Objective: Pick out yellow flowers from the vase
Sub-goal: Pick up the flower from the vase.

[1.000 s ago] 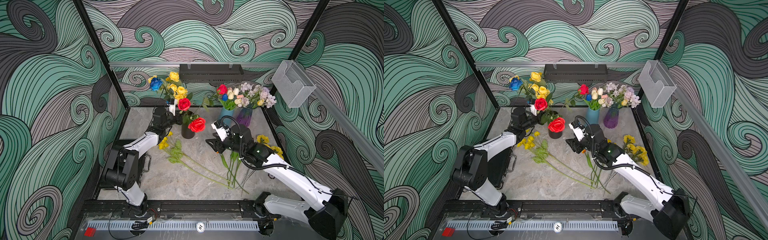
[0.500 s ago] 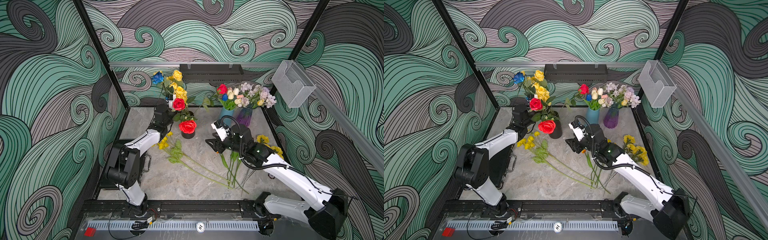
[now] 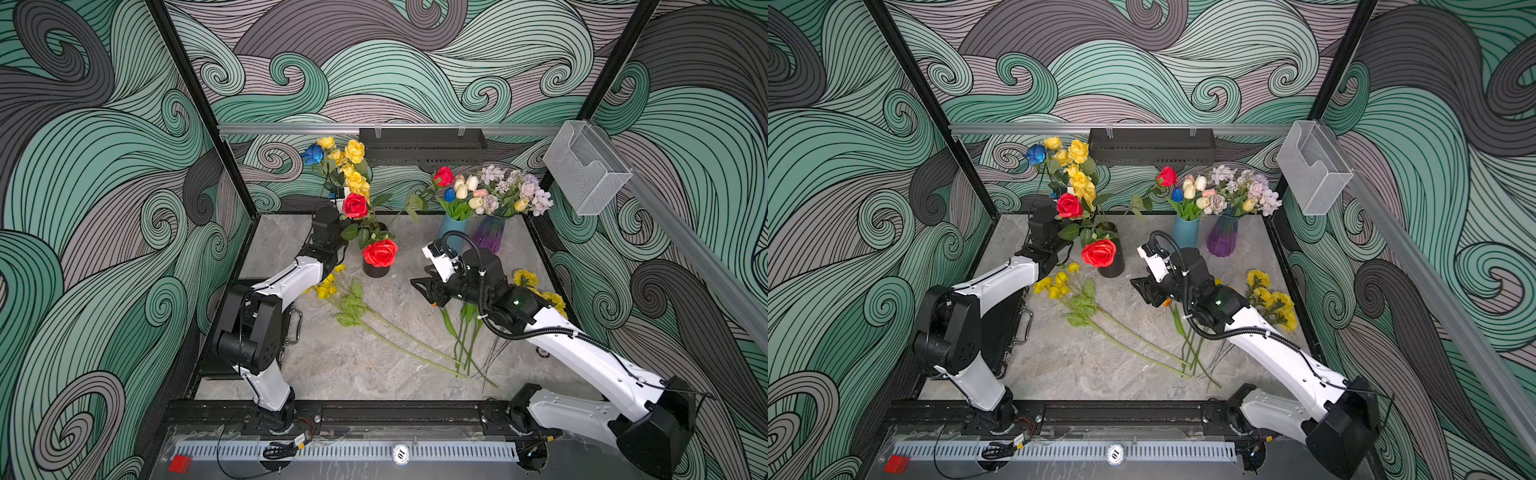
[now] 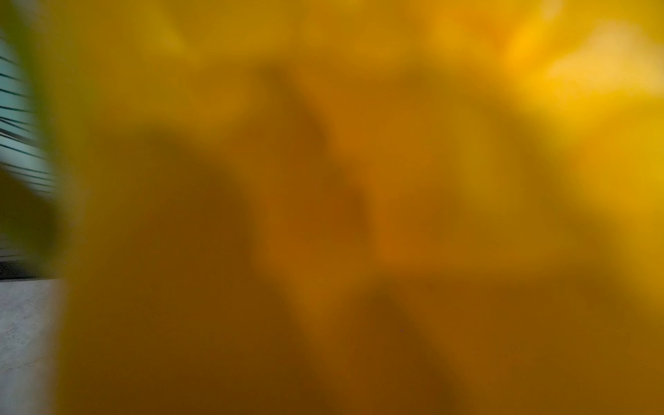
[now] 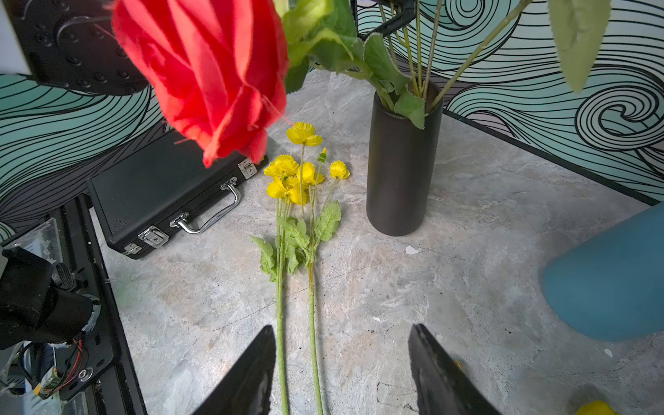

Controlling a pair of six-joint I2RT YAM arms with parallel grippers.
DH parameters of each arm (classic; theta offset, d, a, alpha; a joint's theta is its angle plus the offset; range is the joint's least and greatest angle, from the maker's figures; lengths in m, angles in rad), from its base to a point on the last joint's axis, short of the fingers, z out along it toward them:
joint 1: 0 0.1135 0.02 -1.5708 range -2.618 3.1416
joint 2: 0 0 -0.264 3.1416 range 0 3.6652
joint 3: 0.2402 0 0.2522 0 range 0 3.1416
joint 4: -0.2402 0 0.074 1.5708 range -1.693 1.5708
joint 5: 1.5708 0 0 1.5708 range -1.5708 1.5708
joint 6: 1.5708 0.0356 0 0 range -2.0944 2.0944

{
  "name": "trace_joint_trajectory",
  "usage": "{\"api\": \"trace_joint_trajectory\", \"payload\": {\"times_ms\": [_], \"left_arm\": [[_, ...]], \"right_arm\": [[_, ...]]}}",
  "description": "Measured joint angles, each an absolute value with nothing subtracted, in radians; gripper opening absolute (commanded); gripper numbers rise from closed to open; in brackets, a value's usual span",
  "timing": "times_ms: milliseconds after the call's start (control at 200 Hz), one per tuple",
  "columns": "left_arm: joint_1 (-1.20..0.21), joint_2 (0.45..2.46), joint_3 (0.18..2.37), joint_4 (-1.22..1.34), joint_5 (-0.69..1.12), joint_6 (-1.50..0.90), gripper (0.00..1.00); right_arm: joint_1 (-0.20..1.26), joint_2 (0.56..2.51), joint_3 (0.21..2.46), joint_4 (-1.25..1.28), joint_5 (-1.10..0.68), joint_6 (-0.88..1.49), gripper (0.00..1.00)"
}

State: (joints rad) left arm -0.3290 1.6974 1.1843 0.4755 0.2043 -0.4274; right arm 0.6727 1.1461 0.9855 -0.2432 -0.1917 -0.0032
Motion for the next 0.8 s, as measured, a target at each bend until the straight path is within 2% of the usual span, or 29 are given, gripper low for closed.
{"api": "trace_joint_trajectory", "payload": {"times_ms": [135, 801], "left_arm": [[-0.337, 1.666, 1.184, 0.439, 0.218, -0.412, 0.0], [-0.34, 1.516, 1.173, 0.331, 0.245, -0.328, 0.0]], "right_arm": [[0.673, 1.146, 0.985, -0.24, -0.192, -0.002, 0.59], [0.673, 1.146, 0.985, -0.228, -0.206, 0.004, 0.59]]}}
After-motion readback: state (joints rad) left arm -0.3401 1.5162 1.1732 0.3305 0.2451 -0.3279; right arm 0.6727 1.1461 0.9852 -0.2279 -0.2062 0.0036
